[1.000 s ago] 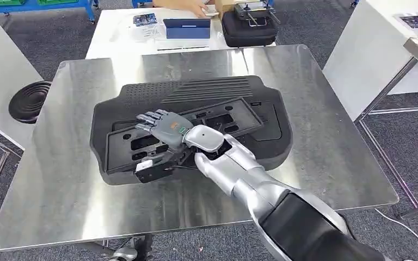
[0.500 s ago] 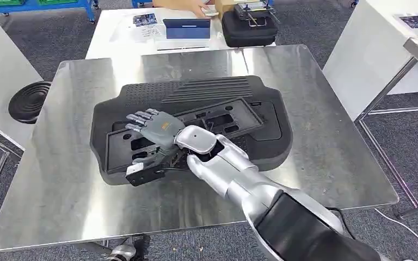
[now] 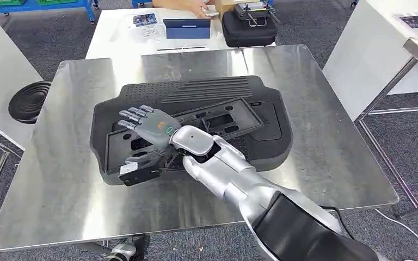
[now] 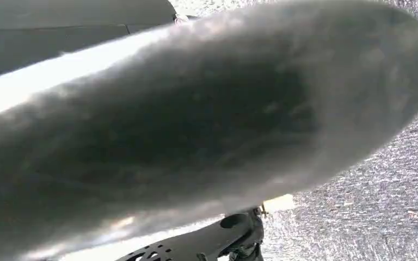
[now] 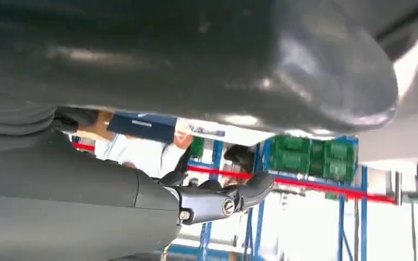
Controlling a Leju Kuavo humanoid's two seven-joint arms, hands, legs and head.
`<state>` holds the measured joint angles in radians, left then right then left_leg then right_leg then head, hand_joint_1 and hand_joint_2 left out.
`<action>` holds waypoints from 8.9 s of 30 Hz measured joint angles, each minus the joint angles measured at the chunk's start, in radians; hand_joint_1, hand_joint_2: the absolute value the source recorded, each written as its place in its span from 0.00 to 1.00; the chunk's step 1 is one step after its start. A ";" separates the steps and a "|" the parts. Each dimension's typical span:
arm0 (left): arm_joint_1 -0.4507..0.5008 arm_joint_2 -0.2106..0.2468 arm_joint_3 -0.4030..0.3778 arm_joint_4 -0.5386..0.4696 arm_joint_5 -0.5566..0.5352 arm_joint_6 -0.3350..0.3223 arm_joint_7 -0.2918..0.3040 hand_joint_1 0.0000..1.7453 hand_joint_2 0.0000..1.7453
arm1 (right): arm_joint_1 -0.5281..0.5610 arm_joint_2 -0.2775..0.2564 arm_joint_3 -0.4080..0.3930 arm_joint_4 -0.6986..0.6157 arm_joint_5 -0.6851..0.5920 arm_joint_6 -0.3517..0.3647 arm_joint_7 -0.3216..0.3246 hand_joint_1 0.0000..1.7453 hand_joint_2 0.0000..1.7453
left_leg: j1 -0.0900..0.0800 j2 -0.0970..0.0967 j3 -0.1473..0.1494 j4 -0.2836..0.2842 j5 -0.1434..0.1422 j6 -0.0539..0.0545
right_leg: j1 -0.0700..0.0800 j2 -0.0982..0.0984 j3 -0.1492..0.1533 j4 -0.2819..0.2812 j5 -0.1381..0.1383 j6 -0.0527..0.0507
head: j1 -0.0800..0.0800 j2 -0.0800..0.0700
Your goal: Take the parts from the cabinet and place them on the table.
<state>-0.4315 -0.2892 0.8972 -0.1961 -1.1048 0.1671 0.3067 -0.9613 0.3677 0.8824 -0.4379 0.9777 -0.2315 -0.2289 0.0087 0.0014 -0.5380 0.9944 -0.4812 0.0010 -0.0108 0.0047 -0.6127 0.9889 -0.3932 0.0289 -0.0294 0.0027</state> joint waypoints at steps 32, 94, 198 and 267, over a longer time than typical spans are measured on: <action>0.011 0.028 0.001 -0.009 0.071 0.025 -0.152 0.00 0.00 | 0.192 -0.026 -0.077 -0.448 -0.470 0.034 -0.148 0.00 0.00 | 0.000 0.000 0.000 0.000 0.000 0.000 | 0.000 0.000 0.000 0.000 0.000 0.000 | 0.000 0.000; 0.057 0.041 -0.009 -0.016 0.113 0.003 -0.377 0.00 0.00 | 0.568 -0.156 -0.256 -0.970 -0.840 0.073 -0.203 0.00 0.00 | 0.029 -0.017 -0.023 0.075 -0.034 -0.023 | -0.008 0.010 -0.060 0.037 0.037 0.032 | -0.005 0.000; 0.298 0.427 -0.167 -0.047 -0.017 0.014 -0.575 0.00 0.00 | 0.780 -0.285 -0.418 -1.001 -0.806 0.098 -0.245 0.00 0.00 | 0.009 0.000 -0.071 0.054 0.011 0.002 | 0.005 0.012 -0.090 0.001 0.076 0.013 | 0.005 0.000; 0.376 0.227 -0.105 -0.011 0.043 -0.146 -0.549 0.00 0.00 | 1.071 -0.288 -0.505 -1.372 -0.812 -0.043 -0.237 0.00 0.00 | 0.026 0.004 -0.159 0.179 -0.045 -0.032 | -0.018 -0.004 0.031 0.022 -0.043 -0.019 | 0.006 0.000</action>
<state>-0.0552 -0.0622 0.7923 -0.2068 -1.0616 0.0206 -0.2426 0.1101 0.0801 0.3769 -1.8101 0.1656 -0.2743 -0.4654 0.0346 0.0053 -0.6970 1.1731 -0.5264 -0.0315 -0.0288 0.0003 -0.5817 1.0111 -0.4364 0.0095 -0.0233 0.0027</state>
